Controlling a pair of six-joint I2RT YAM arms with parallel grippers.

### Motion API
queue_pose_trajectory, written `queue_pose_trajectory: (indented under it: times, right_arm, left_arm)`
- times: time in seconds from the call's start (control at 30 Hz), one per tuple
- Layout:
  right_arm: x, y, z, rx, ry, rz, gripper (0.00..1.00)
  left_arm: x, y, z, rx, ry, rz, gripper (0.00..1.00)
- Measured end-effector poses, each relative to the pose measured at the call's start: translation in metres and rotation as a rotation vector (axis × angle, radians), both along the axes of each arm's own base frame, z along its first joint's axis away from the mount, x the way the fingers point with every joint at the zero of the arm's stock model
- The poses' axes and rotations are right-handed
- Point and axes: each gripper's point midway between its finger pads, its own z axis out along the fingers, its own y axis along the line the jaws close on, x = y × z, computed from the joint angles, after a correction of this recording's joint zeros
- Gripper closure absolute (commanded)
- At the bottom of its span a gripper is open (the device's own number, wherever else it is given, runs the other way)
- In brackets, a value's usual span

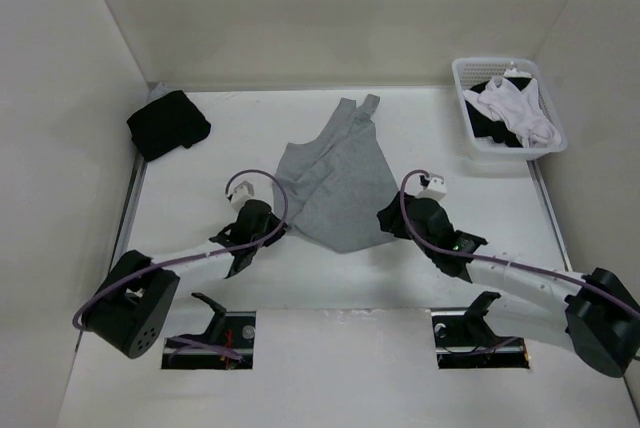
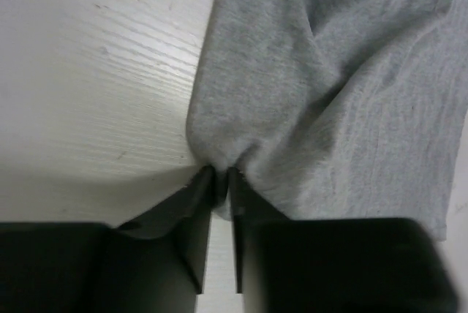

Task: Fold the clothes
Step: Flatten the tank top out

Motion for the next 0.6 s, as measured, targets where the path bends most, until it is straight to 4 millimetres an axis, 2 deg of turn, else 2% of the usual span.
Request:
queue_pose_trajectory:
  times: [0.1, 0.17, 0.2, 0.3, 0.37, 0.43, 0.5, 0.6]
  right_arm:
    - [0.012, -0.019, -0.023, -0.048, 0.054, -0.068, 0.38]
    - [0.018, -0.03, -0.04, -0.085, 0.1, -0.107, 0.38]
    - [0.02, -0.034, -0.046, -0.101, 0.12, -0.121, 0.38]
    - [0.025, -0.036, -0.058, -0.129, 0.157, -0.135, 0.38]
    - [0.028, -0.035, -0.061, -0.134, 0.166, -0.136, 0.42]
    - [0.032, -0.034, -0.063, -0.135, 0.167, -0.138, 0.41]
    - [0.034, -0.033, -0.063, -0.134, 0.17, -0.14, 0.39]
    - [0.037, -0.032, -0.061, -0.124, 0.165, -0.136, 0.37]
  left_arm:
    - [0.003, -0.009, 0.006, -0.014, 0.012, -0.025, 1.0]
    - [0.008, -0.015, 0.027, -0.034, 0.002, -0.034, 1.0]
    - [0.01, -0.019, 0.042, -0.044, -0.003, -0.039, 1.0]
    - [0.013, -0.033, 0.104, -0.096, -0.057, -0.062, 1.0]
    - [0.004, -0.043, 0.146, -0.126, -0.086, -0.098, 0.98]
    - [-0.005, -0.047, 0.176, -0.141, -0.096, -0.123, 0.96]
    - [-0.008, -0.039, 0.188, -0.126, -0.092, -0.111, 0.95]
    - [0.005, -0.015, 0.173, -0.06, -0.041, -0.048, 0.93]
